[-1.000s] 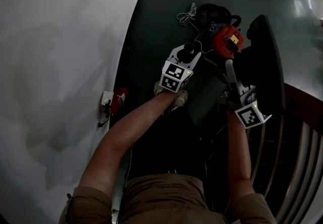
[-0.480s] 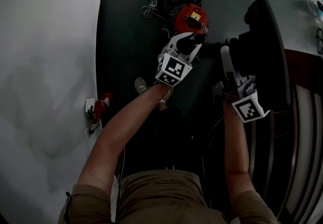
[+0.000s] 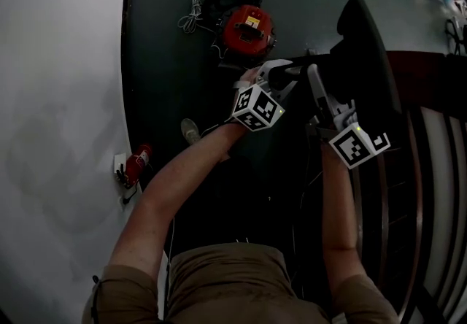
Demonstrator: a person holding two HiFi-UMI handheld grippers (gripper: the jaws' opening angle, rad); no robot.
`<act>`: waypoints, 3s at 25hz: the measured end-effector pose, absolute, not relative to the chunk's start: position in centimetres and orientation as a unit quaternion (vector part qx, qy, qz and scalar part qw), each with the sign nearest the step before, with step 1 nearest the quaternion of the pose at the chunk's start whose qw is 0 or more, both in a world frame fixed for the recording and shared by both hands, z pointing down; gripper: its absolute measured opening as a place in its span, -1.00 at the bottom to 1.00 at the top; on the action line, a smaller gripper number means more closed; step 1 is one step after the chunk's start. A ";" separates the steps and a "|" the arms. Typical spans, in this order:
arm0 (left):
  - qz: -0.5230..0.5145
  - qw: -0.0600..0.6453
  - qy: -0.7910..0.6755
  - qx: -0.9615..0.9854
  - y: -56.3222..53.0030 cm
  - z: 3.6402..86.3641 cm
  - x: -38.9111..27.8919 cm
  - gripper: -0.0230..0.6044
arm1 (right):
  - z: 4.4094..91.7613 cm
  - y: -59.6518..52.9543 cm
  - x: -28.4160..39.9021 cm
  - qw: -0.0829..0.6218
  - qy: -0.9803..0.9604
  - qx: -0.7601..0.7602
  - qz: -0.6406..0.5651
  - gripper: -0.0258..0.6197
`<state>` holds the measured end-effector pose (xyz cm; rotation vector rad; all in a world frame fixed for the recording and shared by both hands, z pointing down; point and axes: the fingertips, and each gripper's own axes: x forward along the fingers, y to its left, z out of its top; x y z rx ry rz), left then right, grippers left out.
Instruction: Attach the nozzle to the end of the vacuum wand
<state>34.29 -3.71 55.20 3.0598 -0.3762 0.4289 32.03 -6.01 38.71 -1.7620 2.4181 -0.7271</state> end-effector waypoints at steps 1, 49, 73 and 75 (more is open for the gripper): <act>0.139 0.010 -0.117 0.983 -3.1 55.2 34.8 -0.55 | 38.8 -5.6 32.5 0.024 0.783 -0.574 -0.237 -0.35; 0.180 -0.052 -0.009 0.982 -1.3 55.7 41.1 -0.56 | 39.0 -5.5 38.7 0.018 0.745 -0.638 -0.196 -0.35; 0.203 -0.064 -0.013 0.977 -1.0 55.8 40.9 -0.56 | 39.4 -5.9 37.1 -0.073 0.786 -0.577 -0.211 -0.35; 0.204 -0.067 -0.013 0.977 -0.9 55.9 40.9 -0.56 | 39.7 -6.0 36.8 -0.100 0.785 -0.582 -0.189 -0.35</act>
